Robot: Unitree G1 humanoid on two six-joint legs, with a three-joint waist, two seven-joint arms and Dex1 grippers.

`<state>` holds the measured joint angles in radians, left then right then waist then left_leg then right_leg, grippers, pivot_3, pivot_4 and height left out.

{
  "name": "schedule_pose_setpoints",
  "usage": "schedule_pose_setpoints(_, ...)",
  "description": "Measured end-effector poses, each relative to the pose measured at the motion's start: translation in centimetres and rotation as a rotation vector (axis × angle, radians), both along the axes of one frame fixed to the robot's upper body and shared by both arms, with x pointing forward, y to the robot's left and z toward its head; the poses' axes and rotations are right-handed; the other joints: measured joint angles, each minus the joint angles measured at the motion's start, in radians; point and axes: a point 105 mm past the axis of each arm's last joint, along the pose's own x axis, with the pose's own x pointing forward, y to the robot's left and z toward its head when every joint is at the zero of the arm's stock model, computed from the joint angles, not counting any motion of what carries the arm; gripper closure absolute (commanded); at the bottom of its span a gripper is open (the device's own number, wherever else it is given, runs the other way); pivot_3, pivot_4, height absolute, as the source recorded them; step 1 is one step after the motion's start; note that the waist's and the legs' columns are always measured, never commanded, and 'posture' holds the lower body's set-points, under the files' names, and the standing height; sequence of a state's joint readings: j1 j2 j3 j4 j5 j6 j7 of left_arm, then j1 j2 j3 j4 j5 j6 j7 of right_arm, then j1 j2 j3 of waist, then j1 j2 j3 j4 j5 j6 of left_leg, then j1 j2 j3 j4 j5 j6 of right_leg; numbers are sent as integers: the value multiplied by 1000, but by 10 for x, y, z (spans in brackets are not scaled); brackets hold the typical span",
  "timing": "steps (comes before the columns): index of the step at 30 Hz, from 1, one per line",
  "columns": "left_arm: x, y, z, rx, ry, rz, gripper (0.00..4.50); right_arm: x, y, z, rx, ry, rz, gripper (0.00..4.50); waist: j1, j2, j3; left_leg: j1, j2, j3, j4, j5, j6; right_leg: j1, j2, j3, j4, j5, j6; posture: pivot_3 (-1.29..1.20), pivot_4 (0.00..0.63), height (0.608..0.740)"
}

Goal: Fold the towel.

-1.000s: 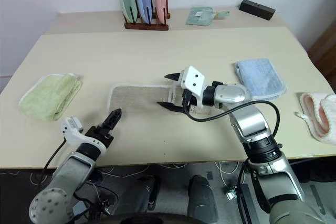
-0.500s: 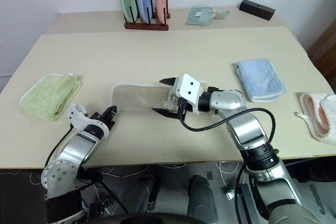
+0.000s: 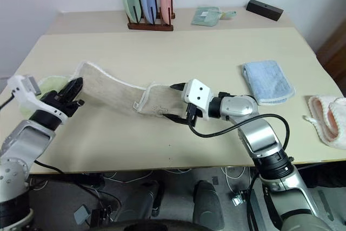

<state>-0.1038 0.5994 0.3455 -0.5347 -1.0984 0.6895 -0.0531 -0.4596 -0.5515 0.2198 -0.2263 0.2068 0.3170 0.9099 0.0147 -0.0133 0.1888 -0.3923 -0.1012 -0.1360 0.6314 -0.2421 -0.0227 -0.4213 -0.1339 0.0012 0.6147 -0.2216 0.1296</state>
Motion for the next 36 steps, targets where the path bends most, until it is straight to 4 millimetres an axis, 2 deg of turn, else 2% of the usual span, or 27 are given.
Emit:
schedule_pose_setpoints(1,0,-18,0,60,-10,-84,4488,1,-1,-1,-3,2,-5,0,-1,0,0,0,0,0,0,0,0,0,0,0,0,0,0,0,150,740)
schedule_pose_setpoints(4,-4,-54,-9,168,-13,-255,4488,3,-3,-3,-6,1,-11,0,-6,0,0,0,0,1,-2,0,0,-2,0,0,0,1,1,0,150,740)
schedule_pose_setpoints(7,-7,-92,-28,291,-11,-424,4488,4,-6,-5,-18,-1,-24,0,-7,0,0,0,1,2,-2,0,0,-2,1,0,0,1,2,0,150,740)
schedule_pose_setpoints(9,-7,-108,-43,325,11,-488,4488,4,-7,-6,-20,-1,-30,0,-7,0,0,0,2,2,-2,0,0,-2,1,0,0,1,2,0,150,740)
schedule_pose_setpoints(11,-5,-115,-60,350,54,-515,4488,5,-10,-8,-23,-2,-45,0,-7,0,0,0,2,2,-2,0,0,-2,1,0,0,1,2,0,150,740)
schedule_pose_setpoints(13,-3,-118,-70,360,76,-522,4488,5,-14,-10,-24,2,-64,0,-5,0,0,0,2,1,-2,0,0,-2,1,0,0,1,2,0,150,740)
schedule_pose_setpoints(19,2,-133,-66,339,38,-558,4488,5,-19,-14,-23,13,-88,0,-2,0,0,0,2,0,-1,0,0,-2,1,0,0,1,2,0,150,740)
schedule_pose_setpoints(24,2,-149,-74,376,48,-618,4488,6,-20,-14,-23,7,-100,0,-2,0,0,0,2,0,-1,0,0,-2,1,0,0,1,2,0,150,740)
schedule_pose_setpoints(28,1,-152,-84,393,74,-638,4488,6,-20,-14,-25,5,-101,0,-5,0,0,0,2,0,-1,0,0,-2,1,0,0,1,2,0,150,740)
schedule_pose_setpoints(31,0,-156,-87,369,98,-657,3636,6,-20,-14,-24,2,-103,0,-3,0,0,0,2,0,-1,0,0,-2,1,0,0,2,2,0,150,740)
schedule_pose_setpoints(36,-1,-150,-85,348,117,-661,1219,7,-21,-13,-30,-9,-112,0,-6,0,0,0,2,0,-1,0,0,-2,1,0,0,2,2,0,150,740)
